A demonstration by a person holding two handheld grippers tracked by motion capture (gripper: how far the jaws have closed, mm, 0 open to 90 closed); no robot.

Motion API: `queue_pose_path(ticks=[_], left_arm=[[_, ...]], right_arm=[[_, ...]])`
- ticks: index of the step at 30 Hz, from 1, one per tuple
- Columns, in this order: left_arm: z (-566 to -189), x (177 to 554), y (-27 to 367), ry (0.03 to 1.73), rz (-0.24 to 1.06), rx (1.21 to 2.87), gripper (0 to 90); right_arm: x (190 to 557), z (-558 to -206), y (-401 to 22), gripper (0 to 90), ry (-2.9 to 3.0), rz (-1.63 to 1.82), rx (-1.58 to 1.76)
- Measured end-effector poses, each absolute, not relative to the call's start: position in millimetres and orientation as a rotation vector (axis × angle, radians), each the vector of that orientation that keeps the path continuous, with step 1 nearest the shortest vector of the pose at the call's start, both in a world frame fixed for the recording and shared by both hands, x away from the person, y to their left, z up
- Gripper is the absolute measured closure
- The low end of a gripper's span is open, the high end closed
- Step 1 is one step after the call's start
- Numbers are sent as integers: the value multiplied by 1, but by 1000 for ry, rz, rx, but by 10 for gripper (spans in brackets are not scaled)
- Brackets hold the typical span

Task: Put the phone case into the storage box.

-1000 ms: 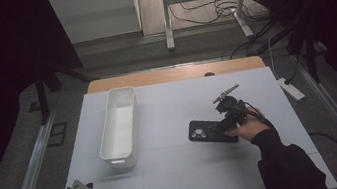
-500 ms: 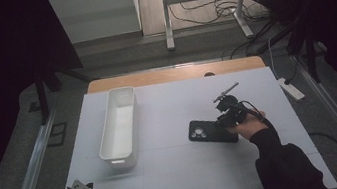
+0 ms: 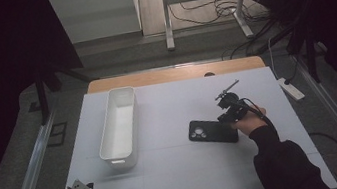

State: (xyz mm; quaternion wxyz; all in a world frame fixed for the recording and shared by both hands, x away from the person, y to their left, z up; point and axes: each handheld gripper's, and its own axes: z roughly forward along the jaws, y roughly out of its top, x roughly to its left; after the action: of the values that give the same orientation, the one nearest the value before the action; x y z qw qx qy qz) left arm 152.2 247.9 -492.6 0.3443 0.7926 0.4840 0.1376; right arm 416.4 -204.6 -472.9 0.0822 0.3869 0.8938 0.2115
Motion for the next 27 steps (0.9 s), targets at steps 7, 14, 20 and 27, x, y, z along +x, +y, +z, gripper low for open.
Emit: queue_pose_path(ticks=[7,14,20,27], left_arm=[[-493,152,248,1257,357,2061,13],[-493,152,247,1255,356,2063,14],[-493,152,247,1254,356,2065,14],[-493,152,247,1255,356,2068,15]], right_arm=[[429,-479,-215,900,2631,605,1187],[437,-488,-221,900,2621,577,1218],[440,-493,-223,900,2611,551,1224],[437,-496,-225,900,2628,524,1204]])
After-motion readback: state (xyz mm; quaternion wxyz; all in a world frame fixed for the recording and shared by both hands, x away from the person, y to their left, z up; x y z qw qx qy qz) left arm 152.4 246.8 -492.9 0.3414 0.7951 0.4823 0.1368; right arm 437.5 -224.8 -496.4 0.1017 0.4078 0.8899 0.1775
